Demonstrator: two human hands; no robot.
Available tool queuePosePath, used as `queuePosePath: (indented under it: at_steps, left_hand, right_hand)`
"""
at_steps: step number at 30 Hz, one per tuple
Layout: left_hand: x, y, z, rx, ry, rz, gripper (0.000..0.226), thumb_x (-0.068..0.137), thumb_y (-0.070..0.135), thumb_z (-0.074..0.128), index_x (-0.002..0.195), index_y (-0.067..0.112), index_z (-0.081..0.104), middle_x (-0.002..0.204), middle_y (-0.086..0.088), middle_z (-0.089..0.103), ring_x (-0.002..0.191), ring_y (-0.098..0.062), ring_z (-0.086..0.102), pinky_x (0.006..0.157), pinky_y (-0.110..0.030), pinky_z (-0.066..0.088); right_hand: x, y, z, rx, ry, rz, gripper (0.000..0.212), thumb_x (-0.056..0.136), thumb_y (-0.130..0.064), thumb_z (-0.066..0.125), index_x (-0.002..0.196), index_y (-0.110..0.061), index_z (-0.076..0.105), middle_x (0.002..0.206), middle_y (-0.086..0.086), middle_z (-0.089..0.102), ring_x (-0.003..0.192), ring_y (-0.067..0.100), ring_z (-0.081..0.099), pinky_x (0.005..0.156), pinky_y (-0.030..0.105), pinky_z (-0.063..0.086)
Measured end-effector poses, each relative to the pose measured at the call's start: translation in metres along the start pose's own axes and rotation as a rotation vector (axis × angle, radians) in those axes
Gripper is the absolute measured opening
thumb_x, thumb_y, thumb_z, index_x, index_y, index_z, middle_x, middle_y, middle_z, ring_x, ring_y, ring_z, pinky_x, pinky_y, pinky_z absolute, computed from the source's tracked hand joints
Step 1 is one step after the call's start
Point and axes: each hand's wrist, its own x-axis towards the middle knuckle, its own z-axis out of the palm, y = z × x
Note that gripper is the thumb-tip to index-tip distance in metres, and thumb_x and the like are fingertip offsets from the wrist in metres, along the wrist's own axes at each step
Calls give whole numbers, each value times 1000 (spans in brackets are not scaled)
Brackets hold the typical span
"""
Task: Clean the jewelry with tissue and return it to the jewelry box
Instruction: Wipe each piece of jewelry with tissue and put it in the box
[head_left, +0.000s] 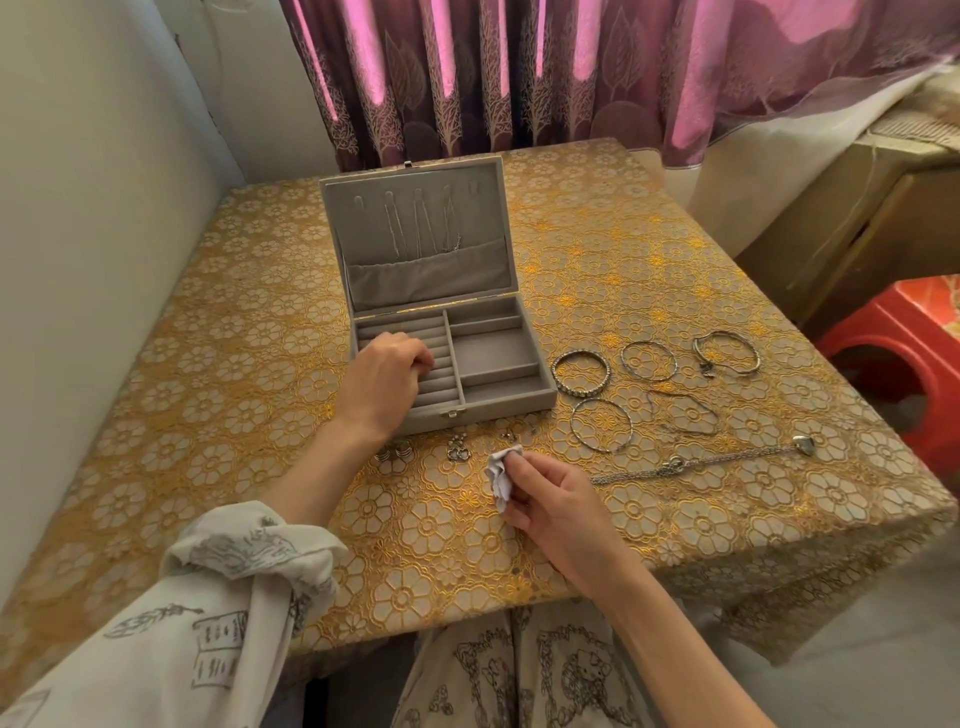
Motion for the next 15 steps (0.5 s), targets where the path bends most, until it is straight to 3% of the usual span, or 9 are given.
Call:
queuePosePath:
  at_steps: [6,15]
  left_hand:
    - [-1,-3,1,82,10,27,15,88,11,60,92,11,74,93,-8,68,92,-26,51,82,-39,42]
    - [-9,-6,-4,-36,13,11,28,91,1,48,112,9,66,100,-6,70,96,-23,52,85,-29,34]
  right_hand:
    - [-1,-1,2,-10,4,-12,20,83,-20,53,77,-14,71,67,1,57,58,10,45,52,19,33]
    - [-1,-1,3,-39,7,-26,23,84,-22,53,72,-17,72,68,1,56,60,12,42,53,20,32]
